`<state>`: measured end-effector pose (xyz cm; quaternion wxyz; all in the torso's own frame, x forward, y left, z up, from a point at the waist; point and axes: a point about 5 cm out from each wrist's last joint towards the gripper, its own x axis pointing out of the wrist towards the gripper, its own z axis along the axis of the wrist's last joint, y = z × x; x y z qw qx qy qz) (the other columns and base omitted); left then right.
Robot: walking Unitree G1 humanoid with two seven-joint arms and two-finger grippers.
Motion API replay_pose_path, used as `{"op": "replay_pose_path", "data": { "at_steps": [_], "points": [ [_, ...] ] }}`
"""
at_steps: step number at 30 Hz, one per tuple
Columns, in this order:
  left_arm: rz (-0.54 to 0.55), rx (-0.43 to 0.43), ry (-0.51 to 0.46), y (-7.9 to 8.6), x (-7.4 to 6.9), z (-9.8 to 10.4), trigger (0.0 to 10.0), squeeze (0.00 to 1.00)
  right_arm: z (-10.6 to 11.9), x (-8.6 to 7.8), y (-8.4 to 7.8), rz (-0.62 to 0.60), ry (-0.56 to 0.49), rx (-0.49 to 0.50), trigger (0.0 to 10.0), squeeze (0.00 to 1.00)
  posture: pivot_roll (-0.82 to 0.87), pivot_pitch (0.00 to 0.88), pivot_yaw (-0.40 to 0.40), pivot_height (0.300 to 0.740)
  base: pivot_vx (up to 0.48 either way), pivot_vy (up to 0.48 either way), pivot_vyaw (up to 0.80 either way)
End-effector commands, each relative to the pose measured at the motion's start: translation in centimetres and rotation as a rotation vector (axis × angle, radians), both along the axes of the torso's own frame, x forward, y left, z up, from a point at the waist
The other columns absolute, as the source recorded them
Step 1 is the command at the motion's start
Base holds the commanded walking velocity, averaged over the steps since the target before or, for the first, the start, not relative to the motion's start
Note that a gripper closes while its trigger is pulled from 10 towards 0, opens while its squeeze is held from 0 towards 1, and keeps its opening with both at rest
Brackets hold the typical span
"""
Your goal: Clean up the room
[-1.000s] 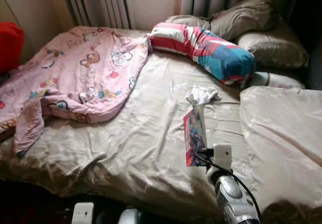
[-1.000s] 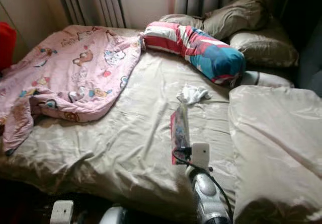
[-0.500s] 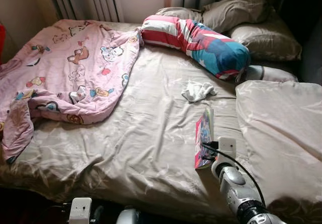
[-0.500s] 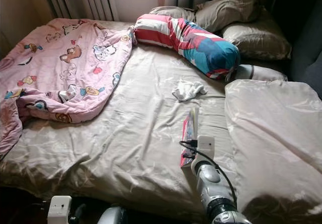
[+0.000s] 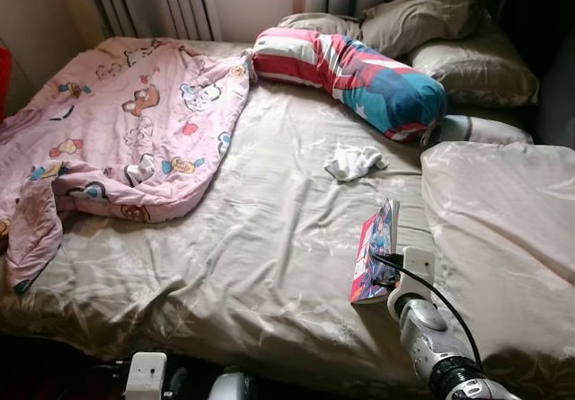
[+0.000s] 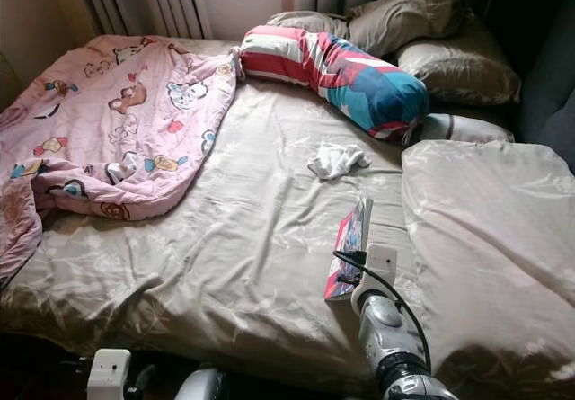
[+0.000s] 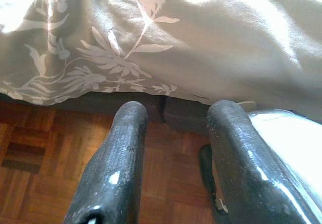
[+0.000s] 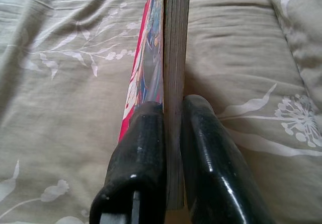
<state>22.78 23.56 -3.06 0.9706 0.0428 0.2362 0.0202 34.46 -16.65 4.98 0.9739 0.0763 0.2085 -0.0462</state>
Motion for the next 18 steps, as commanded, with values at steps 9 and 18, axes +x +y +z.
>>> {"op": "replay_pose_path", "data": {
  "at_steps": [9,18],
  "points": [
    [0.015,0.008,0.069,0.78,-1.33,-0.94,10.0,0.00,0.46,0.36,-0.03,0.014,-0.014,-0.010,10.0,0.35,0.04,0.211,0.051,0.636,0.000,0.000,0.00],
    [0.022,0.008,0.084,0.96,-1.52,-1.10,10.0,0.00,0.61,0.44,-0.08,0.014,-0.024,-0.037,10.0,0.77,0.04,0.216,0.050,0.636,0.000,0.000,0.00]
  ]
}}
